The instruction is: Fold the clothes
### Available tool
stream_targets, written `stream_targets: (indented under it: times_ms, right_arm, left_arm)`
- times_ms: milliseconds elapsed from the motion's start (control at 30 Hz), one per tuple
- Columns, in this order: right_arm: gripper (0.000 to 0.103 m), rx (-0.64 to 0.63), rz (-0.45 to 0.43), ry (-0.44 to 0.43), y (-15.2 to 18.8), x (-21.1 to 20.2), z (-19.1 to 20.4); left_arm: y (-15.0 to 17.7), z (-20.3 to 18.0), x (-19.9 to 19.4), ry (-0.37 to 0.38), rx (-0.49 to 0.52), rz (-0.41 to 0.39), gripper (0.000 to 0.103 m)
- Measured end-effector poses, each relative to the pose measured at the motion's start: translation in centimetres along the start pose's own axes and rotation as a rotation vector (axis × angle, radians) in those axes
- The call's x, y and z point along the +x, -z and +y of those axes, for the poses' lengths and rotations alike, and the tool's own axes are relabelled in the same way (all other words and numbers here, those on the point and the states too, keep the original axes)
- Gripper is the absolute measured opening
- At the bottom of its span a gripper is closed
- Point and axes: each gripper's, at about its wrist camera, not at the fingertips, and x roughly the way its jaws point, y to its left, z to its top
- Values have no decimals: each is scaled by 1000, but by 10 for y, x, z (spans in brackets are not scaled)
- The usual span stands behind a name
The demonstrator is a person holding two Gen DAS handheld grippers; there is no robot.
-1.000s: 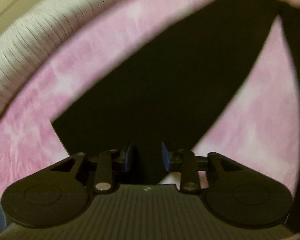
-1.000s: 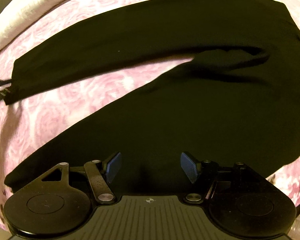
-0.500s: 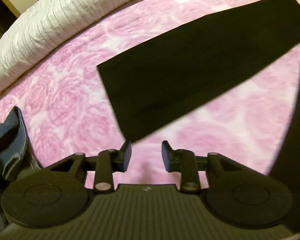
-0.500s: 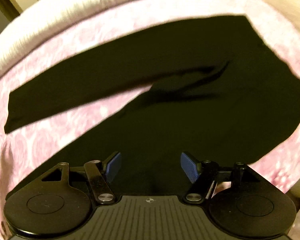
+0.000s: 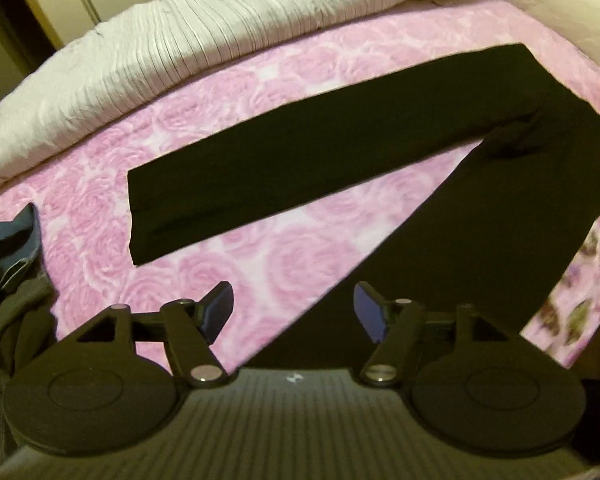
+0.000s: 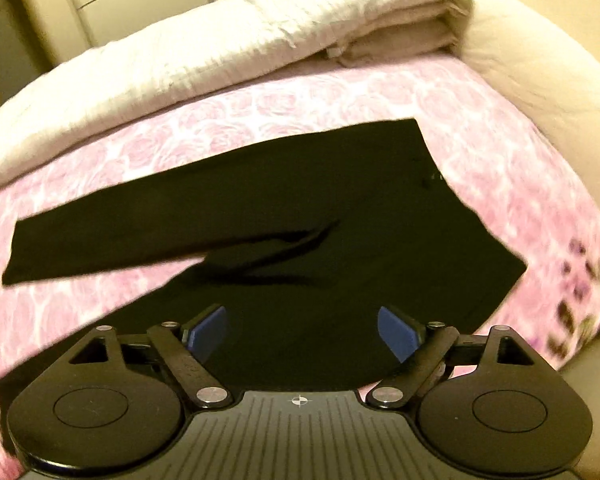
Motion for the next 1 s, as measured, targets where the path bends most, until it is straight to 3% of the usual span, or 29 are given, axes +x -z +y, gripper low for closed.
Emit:
stream_targets:
  times_ms: [133, 400, 467, 700, 1000]
  right_arm:
    - [89, -131, 8, -28, -4, -12, -25]
    - [90, -274, 47, -66, 11, -19, -60]
    - [90, -295, 53, -79, 14, -19, -63]
    - [90, -362, 70, -119, 24, -17, -71]
    - [90, -366, 70, -132, 27, -11, -82]
  left_arm:
    - [-2, -53, -40, -41, -93, -12, 79]
    - [17, -132, -75, -62, -212, 20, 81]
    - [23, -140, -79, -67, -231, 29, 87]
    - [33, -145, -89, -130, -243, 54, 88]
    - [34, -152, -91, -141, -244, 58, 88]
